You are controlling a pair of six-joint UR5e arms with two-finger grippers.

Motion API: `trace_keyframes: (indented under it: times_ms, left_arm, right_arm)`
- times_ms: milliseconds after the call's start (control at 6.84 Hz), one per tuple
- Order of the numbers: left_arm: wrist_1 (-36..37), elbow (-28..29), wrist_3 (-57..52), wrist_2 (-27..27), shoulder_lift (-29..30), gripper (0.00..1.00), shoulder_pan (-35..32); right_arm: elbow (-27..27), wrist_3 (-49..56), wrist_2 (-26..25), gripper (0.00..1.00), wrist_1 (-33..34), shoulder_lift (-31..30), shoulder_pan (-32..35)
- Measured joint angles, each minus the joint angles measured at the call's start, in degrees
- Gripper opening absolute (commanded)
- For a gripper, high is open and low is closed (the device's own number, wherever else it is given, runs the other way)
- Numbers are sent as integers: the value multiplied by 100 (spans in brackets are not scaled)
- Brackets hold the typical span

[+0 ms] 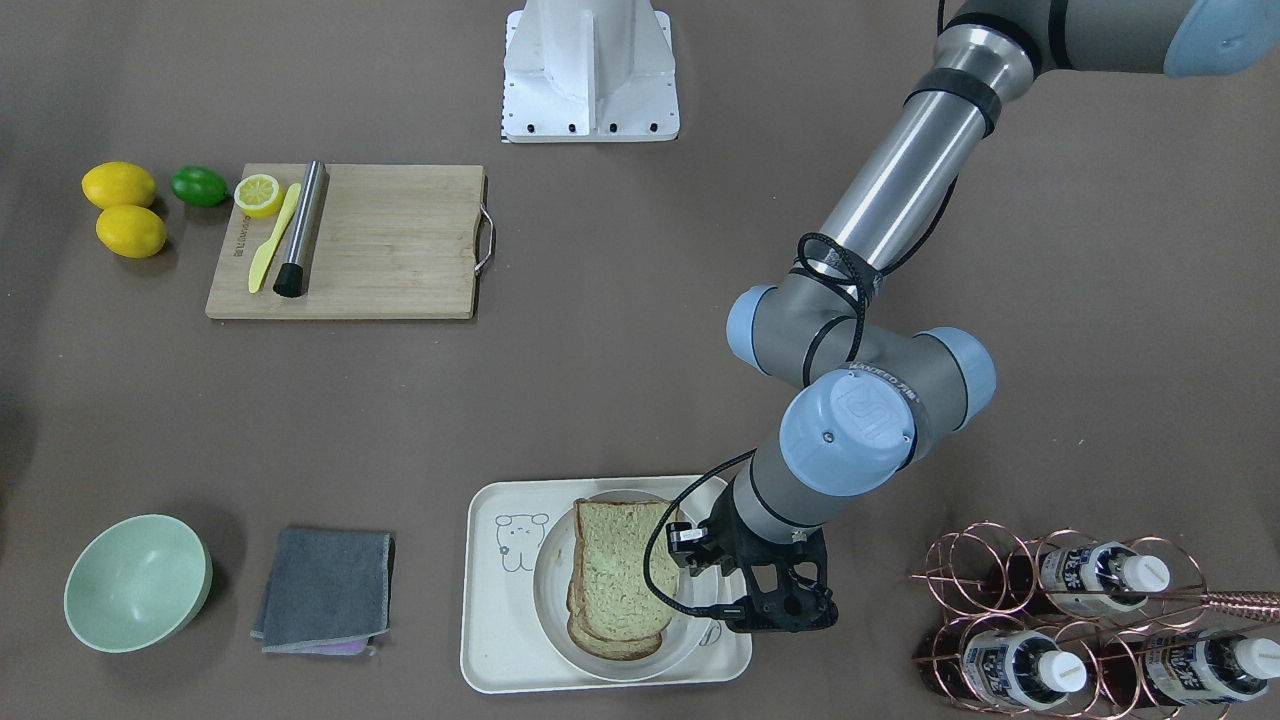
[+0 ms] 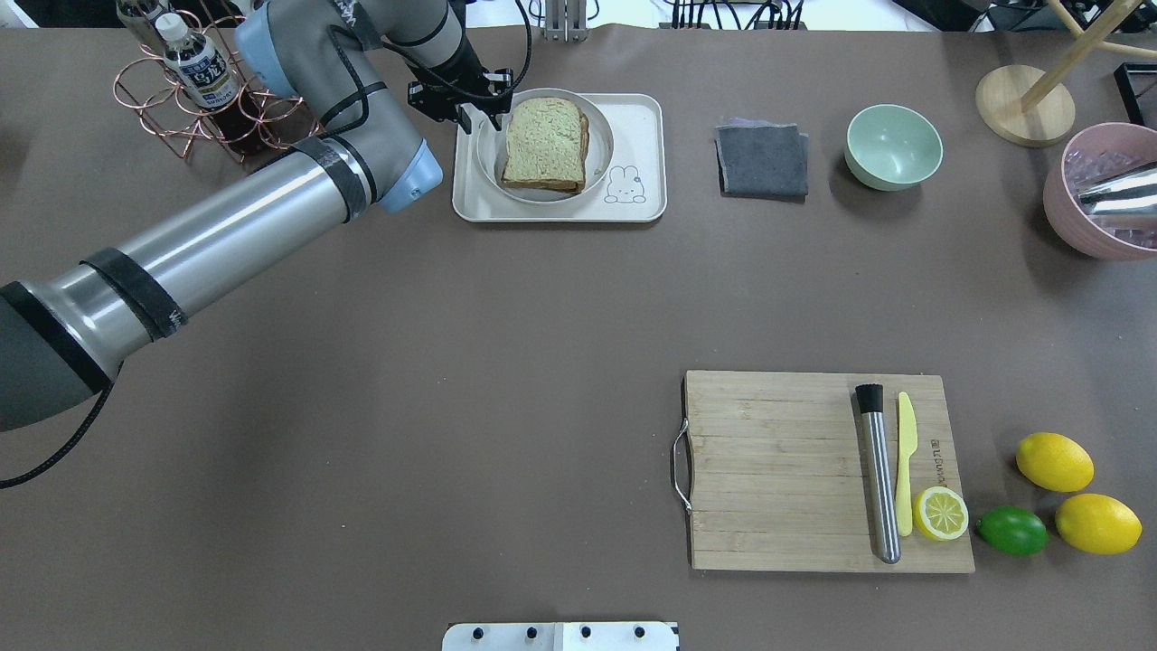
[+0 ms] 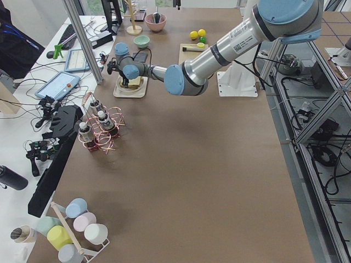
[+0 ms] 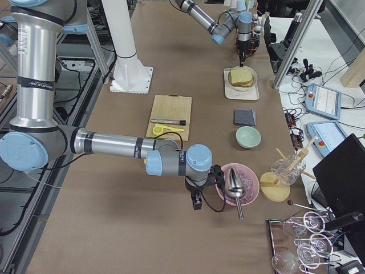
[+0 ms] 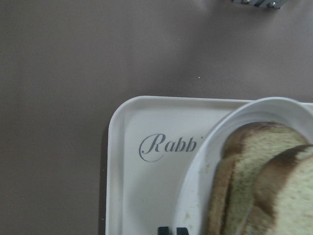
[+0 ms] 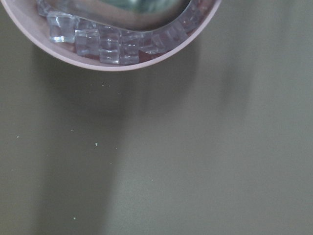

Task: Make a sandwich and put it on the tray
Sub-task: 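Release the plate and withdraw the left arm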

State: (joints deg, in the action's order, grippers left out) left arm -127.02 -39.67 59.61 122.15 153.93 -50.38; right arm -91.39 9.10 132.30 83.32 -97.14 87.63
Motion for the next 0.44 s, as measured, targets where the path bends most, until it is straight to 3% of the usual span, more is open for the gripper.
trace_keyframes:
  times_ms: [292, 439]
  left_arm:
    - [118, -752, 25, -5, -364, 99, -32]
    - [545, -1667, 44, 30, -809, 99, -59]
  right_arm:
    - [26, -2, -2, 100, 2, -13, 0]
    - [62, -6, -2, 100, 4, -10, 0]
